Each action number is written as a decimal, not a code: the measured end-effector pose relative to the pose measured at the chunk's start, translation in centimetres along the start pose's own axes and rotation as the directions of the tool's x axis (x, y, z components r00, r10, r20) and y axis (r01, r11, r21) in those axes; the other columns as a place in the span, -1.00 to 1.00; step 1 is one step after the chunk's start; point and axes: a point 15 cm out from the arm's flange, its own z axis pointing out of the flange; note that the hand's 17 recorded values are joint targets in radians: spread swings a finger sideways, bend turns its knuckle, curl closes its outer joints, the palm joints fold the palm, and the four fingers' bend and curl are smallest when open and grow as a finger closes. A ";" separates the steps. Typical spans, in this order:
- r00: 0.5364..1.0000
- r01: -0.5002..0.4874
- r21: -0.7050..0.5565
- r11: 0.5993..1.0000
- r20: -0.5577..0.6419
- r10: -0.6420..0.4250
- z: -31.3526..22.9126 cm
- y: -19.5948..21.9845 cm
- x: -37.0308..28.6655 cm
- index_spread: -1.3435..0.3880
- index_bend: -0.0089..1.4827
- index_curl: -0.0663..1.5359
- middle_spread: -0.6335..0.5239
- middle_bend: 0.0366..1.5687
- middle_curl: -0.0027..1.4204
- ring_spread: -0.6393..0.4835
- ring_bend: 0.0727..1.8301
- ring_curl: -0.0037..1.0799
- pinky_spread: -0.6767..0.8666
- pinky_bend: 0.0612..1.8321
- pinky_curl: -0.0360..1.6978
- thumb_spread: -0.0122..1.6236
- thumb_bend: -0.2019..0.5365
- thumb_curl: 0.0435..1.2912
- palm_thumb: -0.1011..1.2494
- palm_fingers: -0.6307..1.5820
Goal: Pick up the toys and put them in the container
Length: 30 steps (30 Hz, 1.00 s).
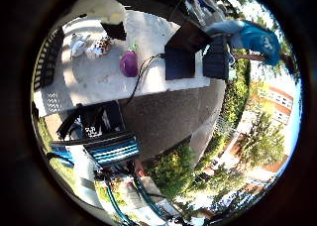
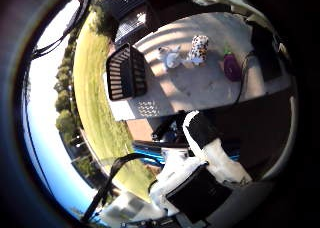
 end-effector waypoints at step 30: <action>0.975 -0.210 -0.142 0.967 0.044 0.218 21.6 -10.4 9.5 0.61 -0.79 -0.57 0.38 -0.78 -0.44 0.69 -0.47 -0.38 0.45 -0.49 -0.62 0.43 -0.54 -0.53 -0.22 -0.21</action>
